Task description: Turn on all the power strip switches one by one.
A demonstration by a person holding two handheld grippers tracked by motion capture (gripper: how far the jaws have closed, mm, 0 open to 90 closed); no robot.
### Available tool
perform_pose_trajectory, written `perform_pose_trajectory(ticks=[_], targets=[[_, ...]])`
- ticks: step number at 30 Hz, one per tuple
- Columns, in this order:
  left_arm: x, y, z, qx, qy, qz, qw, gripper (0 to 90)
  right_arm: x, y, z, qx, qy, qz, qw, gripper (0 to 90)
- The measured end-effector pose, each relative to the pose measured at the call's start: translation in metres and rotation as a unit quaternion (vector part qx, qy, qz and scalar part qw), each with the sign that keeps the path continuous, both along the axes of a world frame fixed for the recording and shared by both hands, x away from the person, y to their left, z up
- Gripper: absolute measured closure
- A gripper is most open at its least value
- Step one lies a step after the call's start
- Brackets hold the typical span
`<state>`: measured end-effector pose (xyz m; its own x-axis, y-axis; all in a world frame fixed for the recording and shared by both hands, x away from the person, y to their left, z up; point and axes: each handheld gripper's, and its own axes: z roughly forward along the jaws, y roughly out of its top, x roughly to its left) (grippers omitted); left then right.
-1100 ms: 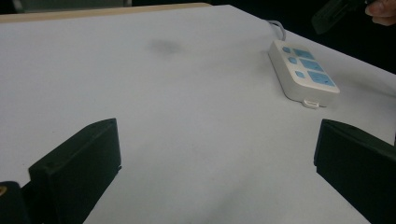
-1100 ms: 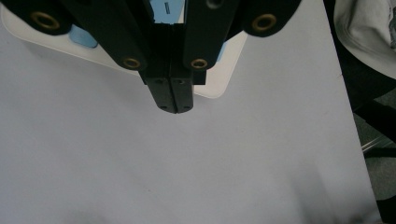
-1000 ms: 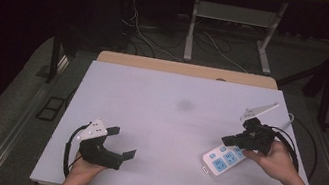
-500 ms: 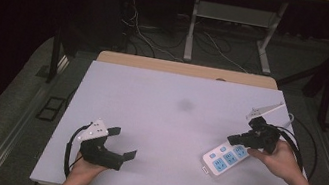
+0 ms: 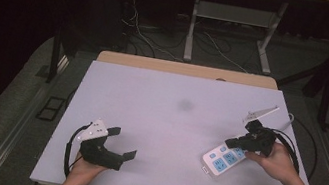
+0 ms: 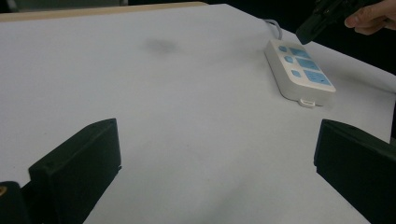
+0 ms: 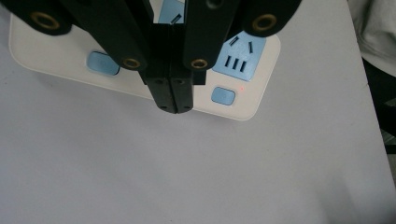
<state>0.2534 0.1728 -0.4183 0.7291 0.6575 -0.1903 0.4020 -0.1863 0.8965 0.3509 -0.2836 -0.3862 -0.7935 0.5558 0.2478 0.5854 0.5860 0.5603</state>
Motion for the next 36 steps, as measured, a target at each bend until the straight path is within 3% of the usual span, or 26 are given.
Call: perform_pose_trajectory(ticks=[36], targets=[[-0.001,0.001,0.001,-0.002,-0.001,0.004,1.0,0.0,0.008,0.009,-0.022,-0.01,0.019,-0.002,0.9998,90.0]])
